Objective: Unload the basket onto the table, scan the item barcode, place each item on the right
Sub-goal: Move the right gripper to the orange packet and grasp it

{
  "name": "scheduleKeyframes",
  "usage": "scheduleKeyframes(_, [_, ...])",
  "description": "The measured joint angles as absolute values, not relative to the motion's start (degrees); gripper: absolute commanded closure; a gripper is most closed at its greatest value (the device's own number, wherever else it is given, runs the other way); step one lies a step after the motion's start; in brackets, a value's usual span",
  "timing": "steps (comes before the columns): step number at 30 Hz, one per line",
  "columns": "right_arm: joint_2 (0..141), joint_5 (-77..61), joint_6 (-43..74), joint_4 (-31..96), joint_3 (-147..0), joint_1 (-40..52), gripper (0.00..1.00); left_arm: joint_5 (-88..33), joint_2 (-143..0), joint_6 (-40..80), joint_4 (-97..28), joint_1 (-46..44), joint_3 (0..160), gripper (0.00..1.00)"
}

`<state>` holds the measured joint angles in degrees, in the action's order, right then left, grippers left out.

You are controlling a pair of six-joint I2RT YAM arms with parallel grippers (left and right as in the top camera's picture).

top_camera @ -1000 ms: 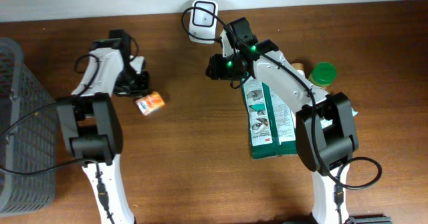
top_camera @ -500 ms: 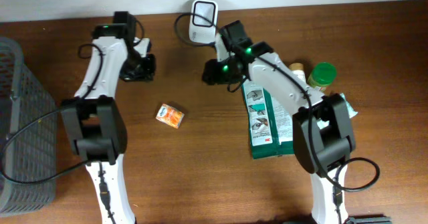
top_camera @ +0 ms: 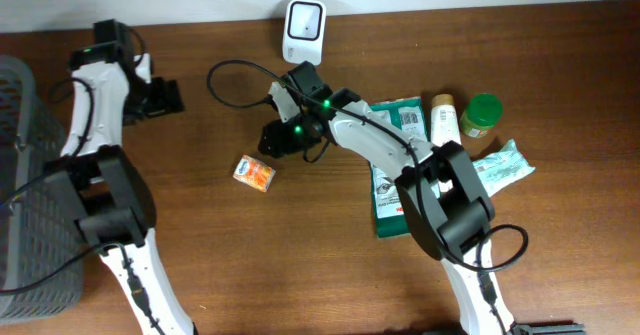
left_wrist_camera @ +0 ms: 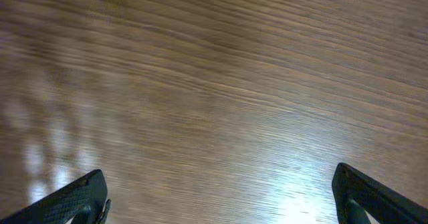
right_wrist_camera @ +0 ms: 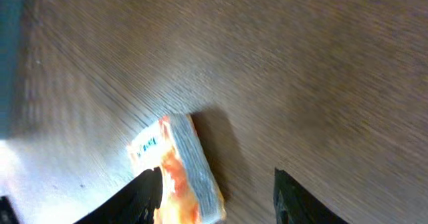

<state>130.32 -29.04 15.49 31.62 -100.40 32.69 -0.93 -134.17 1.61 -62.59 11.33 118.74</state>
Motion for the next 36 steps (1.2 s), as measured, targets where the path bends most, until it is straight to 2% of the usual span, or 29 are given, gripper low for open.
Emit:
scheduleKeyframes(12, [131.2, -30.6, 16.8, 31.0, -100.4, 32.8, 0.50, -2.0, -134.2, -2.6, -62.5, 12.3, 118.7, 0.01])
scheduleKeyframes(18, [133.3, -33.8, 18.3, 34.1, -100.4, 33.7, 0.54, -2.2, -134.2, -2.6, -62.5, 12.3, 118.7, 0.01])
scheduleKeyframes(29, [133.4, -36.0, 13.3, 38.4, -100.4, 35.7, 0.54, -2.2, -134.2, -2.6, -62.5, 12.3, 118.7, 0.01])
scheduleKeyframes(31, [133.4, -35.9, 13.1, 38.9, -100.4, 36.4, 0.63, -2.2, -134.2, -2.6, -62.5, 12.3, 118.7, 0.01])
scheduleKeyframes(32, [133.4, -35.8, 13.0, 38.9, -100.4, 36.4, 0.82, -2.2, -134.2, -2.6, -62.5, 12.3, 118.7, 0.01])
scheduleKeyframes(33, [133.6, -35.8, 13.1, 39.0, -100.4, 36.4, 0.93, -2.2, -134.2, -2.6, -62.5, 12.3, 118.7, 0.01])
scheduleKeyframes(36, [133.9, -35.9, 13.1, 39.0, -100.4, 36.4, 0.96, -2.2, -134.2, -2.6, -62.5, 12.3, 118.7, 0.01])
